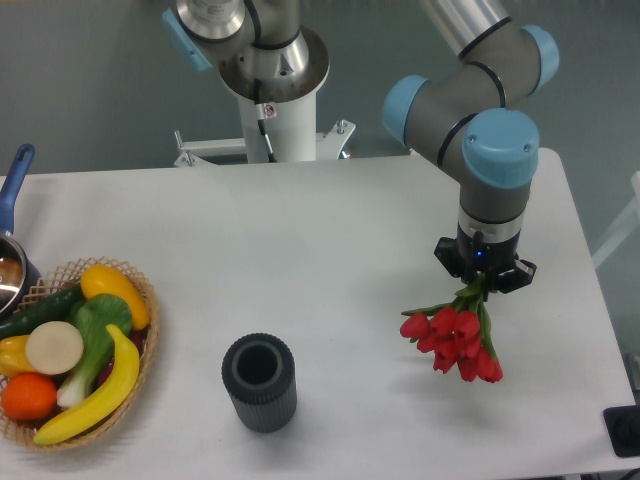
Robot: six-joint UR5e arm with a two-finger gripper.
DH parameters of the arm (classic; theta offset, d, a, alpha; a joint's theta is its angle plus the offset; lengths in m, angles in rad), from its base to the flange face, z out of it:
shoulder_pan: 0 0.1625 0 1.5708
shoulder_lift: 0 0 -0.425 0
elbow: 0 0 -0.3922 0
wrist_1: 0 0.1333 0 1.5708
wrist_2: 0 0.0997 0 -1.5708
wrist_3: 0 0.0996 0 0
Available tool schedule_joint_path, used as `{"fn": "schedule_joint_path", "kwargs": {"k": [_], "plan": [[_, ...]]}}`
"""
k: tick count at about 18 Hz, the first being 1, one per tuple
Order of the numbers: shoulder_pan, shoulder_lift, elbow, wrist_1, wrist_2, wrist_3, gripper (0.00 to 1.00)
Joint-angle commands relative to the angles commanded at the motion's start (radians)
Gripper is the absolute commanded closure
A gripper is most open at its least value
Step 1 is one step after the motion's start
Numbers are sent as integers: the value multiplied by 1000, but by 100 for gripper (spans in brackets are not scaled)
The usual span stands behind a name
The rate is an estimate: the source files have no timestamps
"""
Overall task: Insert the flowers into the vase
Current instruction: 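Carry the red tulip bunch with the gripper toward the grey vase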
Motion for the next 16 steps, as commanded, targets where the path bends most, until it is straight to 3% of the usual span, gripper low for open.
{"fn": "schedule_joint_path", "kwargs": {"k": [5, 12, 14, 16], "plan": [[-23, 3, -2, 0, -23, -11, 100], [-40, 51, 20, 24, -234, -172, 100], [-58, 51, 43, 75, -308, -228, 100], [-60, 51, 48, 188, -432, -310, 100]]}}
